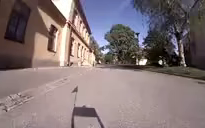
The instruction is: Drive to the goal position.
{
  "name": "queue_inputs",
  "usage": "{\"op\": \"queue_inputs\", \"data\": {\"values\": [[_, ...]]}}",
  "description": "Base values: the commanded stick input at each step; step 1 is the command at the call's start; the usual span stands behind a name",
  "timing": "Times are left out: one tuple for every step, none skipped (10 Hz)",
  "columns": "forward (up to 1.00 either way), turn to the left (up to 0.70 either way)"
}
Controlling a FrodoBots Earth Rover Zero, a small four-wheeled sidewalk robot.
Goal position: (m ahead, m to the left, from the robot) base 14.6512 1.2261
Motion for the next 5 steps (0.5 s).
{"op": "queue_inputs", "data": {"values": [[0.85,0.0],[0.85,0.0],[0.85,0.0],[0.85,0.0],[0.85,0.0]]}}
